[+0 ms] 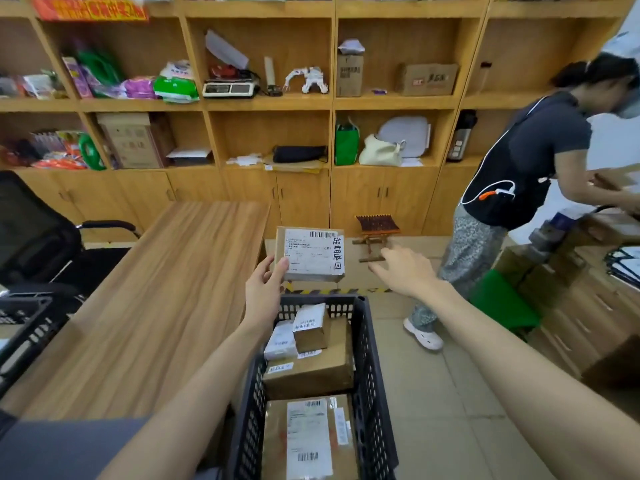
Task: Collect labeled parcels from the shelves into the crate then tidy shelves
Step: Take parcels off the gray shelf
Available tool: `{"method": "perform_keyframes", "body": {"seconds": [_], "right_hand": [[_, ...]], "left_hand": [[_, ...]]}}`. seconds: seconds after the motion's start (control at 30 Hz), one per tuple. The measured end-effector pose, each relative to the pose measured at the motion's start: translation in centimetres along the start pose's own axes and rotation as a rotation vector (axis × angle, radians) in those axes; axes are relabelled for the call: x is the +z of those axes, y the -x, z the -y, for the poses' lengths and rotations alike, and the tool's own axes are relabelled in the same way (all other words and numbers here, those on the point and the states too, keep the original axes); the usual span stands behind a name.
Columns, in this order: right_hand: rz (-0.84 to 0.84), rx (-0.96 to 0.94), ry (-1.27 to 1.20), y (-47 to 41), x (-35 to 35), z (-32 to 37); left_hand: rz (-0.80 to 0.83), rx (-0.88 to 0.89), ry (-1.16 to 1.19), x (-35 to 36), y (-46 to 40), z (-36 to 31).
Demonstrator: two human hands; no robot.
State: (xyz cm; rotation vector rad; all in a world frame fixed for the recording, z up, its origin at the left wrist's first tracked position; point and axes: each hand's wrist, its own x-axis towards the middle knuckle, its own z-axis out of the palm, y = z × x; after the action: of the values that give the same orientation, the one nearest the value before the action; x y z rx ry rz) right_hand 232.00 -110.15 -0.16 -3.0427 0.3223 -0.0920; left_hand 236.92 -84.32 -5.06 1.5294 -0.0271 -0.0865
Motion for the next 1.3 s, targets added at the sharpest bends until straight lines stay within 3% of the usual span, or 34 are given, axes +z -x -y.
{"method": "perform_keyframes", "body": {"seconds": [0.43,0.6,0.87,1.3], "right_hand": [[0.252,0.203,-0.664,-2.9,10.6,5.4],[0.275,0.280,-0.818,-4.0,14.7,6.1],[0.334,0.301,-0.946,-5.0,21.1,9.8],[0.449,0.284,-0.917,-7.4,27.2,15.7]], "left_hand": [[0.119,-0.193,-0.098,0.1,-4.4,7.7],[0.132,-0.275,-0.173,-0.8,-5.1,9.9],[0.070,-0.375,-0.304,-3.5,-7.0,14.2],[-0.108,-0.443,-0.384,-9.3,-9.4,18.1]]}}
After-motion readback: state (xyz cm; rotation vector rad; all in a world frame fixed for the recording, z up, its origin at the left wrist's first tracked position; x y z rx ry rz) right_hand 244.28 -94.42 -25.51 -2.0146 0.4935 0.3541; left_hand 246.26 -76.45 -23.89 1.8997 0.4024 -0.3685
